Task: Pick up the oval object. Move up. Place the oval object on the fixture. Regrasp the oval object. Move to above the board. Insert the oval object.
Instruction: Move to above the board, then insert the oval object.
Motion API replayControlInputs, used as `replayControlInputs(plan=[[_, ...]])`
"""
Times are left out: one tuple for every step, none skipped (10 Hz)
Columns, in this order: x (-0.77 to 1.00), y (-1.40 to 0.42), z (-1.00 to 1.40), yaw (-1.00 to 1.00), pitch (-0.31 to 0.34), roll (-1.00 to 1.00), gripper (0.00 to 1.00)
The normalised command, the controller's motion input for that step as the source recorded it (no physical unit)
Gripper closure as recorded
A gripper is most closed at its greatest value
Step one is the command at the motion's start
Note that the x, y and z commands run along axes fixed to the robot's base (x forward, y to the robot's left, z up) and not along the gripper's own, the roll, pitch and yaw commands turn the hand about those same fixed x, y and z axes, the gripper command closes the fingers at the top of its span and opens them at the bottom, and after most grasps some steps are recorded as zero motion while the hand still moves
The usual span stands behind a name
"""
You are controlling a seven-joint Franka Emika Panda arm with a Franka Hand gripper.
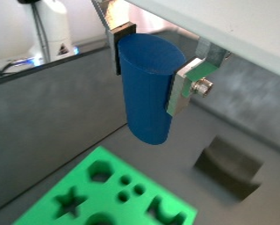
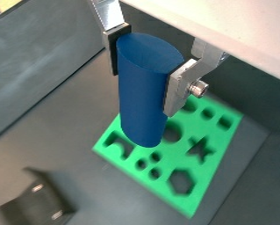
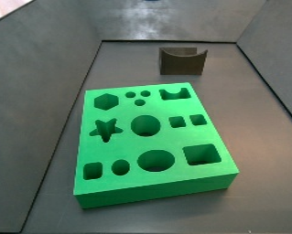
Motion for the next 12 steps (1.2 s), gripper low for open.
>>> replayControlInputs(plan=[[-0.09, -0.06, 0.01, -0.02, -0.041, -0.7, 1.0], [-0.07, -0.03, 0.0, -0.01, -0.042, -0.41, 1.0], [-0.04, -0.01, 0.0, -0.01, -0.026, -0.24, 1.0], [0.0, -0.07, 0.0, 0.0, 0.0, -0.05, 1.0], [-0.02, 0.0, 0.0, 0.0, 0.0, 0.0, 1.0], [-0.01, -0.19, 0.0, 0.09, 0.0, 0.04, 1.0], [0.0, -0.24, -0.06, 0.1, 0.0, 0.01, 1.0], [0.02, -0.29, -0.08, 0.11, 0.0, 0.04, 1.0], [0.01, -0.29, -0.03, 0.09, 0.0, 0.06, 1.0], [0.1, -0.31, -0.06, 0.1, 0.003, 0.09, 1.0], [0.15, -0.36, -0.1, 0.12, 0.03, 0.11, 1.0], [0.2, -0.3, -0.16, 0.09, 0.043, 0.1, 1.0]])
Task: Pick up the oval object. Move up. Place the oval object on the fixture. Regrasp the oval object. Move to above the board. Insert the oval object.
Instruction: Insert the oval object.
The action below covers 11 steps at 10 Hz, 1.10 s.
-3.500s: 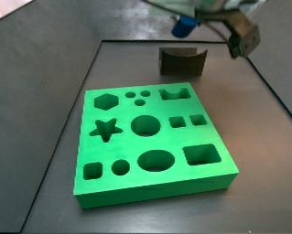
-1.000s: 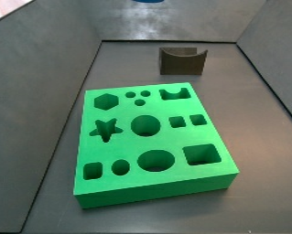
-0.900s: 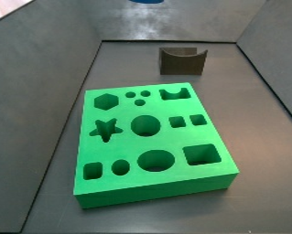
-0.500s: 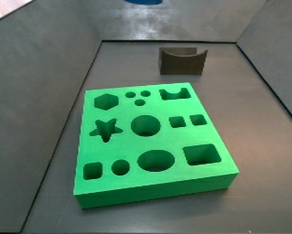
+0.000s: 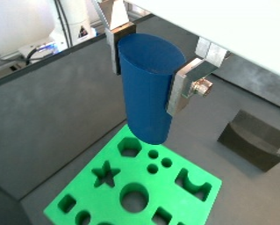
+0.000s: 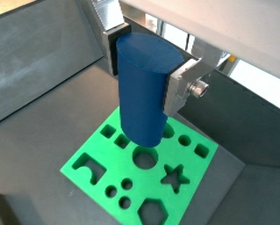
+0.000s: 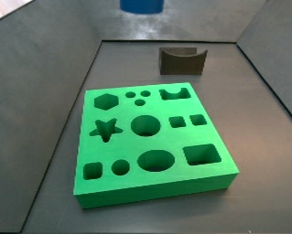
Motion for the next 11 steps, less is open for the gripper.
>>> replayControlInputs(plan=[[0.05, -0.32, -0.23, 0.07, 0.004, 0.1, 1.0], [0.14, -0.27, -0.26, 0.11, 0.013, 0.07, 1.0], [0.05, -0.28, -0.28, 0.12, 0.01, 0.08, 1.0], [0.02, -0.28, -0.27, 0.17, 0.006, 0.06, 1.0], [0.0, -0.3, -0.27, 0.17, 0.0, 0.05, 1.0], [0.01, -0.35, -0.25, 0.19, 0.0, 0.03, 1.0], [0.02, -0.35, -0.24, 0.19, 0.0, 0.02, 1.0], [0.09, -0.33, -0.25, 0.2, 0.0, 0.02, 1.0], [0.03, -0.33, -0.27, 0.19, 0.0, 0.03, 1.0], [0.1, -0.33, -0.27, 0.17, 0.0, 0.04, 1.0], [0.0, -0.32, -0.32, 0.15, 0.0, 0.07, 1.0]])
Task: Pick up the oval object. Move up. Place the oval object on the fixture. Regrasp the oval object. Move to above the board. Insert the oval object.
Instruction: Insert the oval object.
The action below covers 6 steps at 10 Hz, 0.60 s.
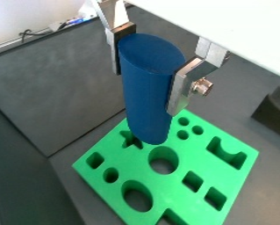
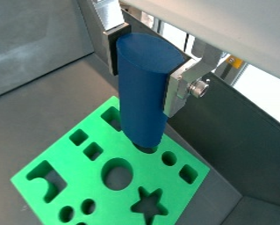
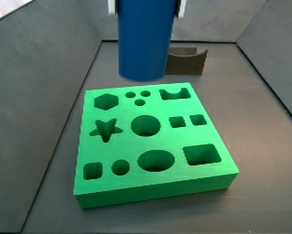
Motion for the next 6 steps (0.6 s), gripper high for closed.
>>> replayControlInputs(plan=[[0.02, -0.29, -0.33, 0.15, 0.014, 0.07, 1.0], [0.05, -0.23, -0.29, 0.13, 0.01, 0.06, 1.0], [0.12, -0.16, -0.25, 0.09, 0.014, 0.04, 1.0], [0.1, -0.14, -0.28, 0.05, 0.001, 0.03, 1.0], [0.11, -0.16, -0.27, 0.05, 0.0, 0.03, 1.0], [0.12, -0.17, -0.3, 0.04, 0.0, 0.03, 1.0]])
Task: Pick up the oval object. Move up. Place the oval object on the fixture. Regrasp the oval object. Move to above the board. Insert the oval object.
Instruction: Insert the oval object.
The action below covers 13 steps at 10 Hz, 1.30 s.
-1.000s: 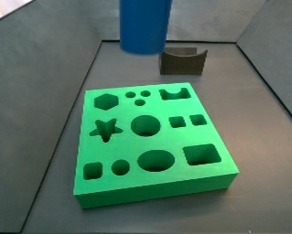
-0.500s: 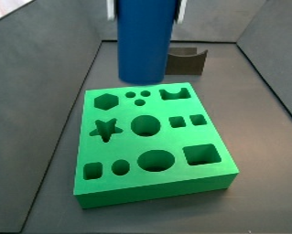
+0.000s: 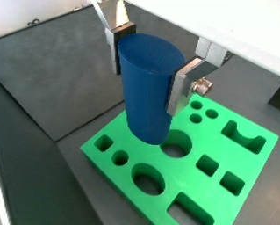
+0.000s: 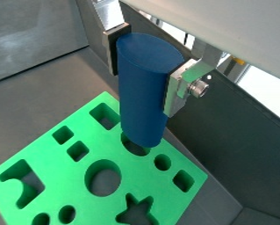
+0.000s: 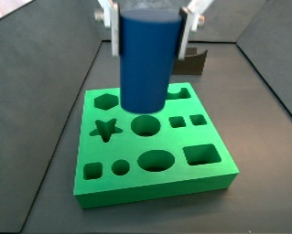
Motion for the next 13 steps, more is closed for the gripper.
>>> replayControlInputs(plan=[[0.12, -0.18, -0.27, 0.04, 0.0, 0.03, 1.0], [0.21, -0.16, -0.26, 0.03, 0.01, 0.01, 1.0], [0.17, -0.16, -0.25, 0.03, 0.0, 0.01, 1.0], [0.19, -0.08, -0.25, 0.04, 0.0, 0.0, 1.0], [0.13, -0.05, -0.25, 0.04, 0.0, 0.0, 1.0], [0.12, -0.02, -0.29, 0.04, 0.0, 0.0, 1.0], [0.02, -0.04, -0.33, 0.02, 0.0, 0.0, 1.0], [0.06, -0.03, -0.35, 0.01, 0.0, 0.0, 1.0], [0.0, -0.05, -0.28, 0.0, -0.059, 0.0, 1.0], [0.08, -0.03, -0.23, 0.0, -0.084, 0.0, 1.0], [0.0, -0.02, -0.15, 0.0, -0.253, -0.03, 1.0], [0.0, 0.0, -0.12, 0.0, -0.309, -0.04, 1.0], [-0.01, -0.01, -0.23, 0.0, -0.327, -0.01, 1.0]])
